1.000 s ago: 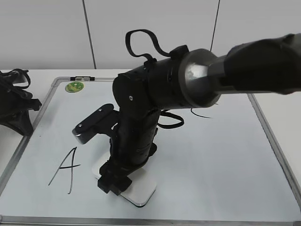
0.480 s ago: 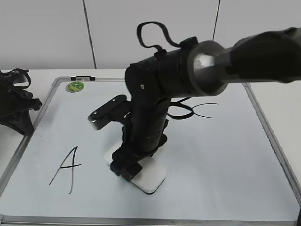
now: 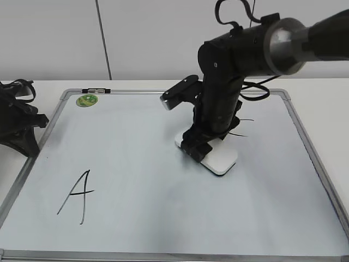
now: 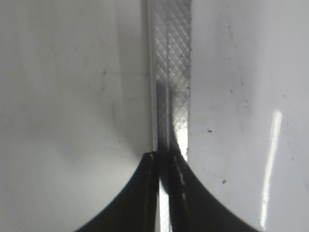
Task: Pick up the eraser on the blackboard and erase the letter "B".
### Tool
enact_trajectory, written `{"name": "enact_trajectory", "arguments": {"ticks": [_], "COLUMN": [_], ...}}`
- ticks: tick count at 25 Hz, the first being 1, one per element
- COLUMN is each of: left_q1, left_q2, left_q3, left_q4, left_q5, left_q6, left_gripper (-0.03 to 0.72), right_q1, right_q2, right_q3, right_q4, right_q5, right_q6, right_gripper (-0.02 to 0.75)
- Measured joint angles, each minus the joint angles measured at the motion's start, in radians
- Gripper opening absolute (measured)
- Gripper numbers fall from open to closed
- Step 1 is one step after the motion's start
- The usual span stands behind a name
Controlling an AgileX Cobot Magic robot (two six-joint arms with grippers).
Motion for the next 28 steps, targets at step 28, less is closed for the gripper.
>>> {"name": "enact_trajectory", "arguments": {"ticks": [28], "left_q1": [0.0], "left_q2": [0.0], "left_q3": [0.0], "left_q4": [-0.002], "left_q5": [-0.002], "left_q6": [0.0], "left_gripper": [0.011], "right_q1": [-0.432], "right_q2": [-0.31], "right_q3": [0.016], "right_q4": [0.134], "right_q5": [0.261], "right_q6": [0.052], "right_gripper": [0.549]}}
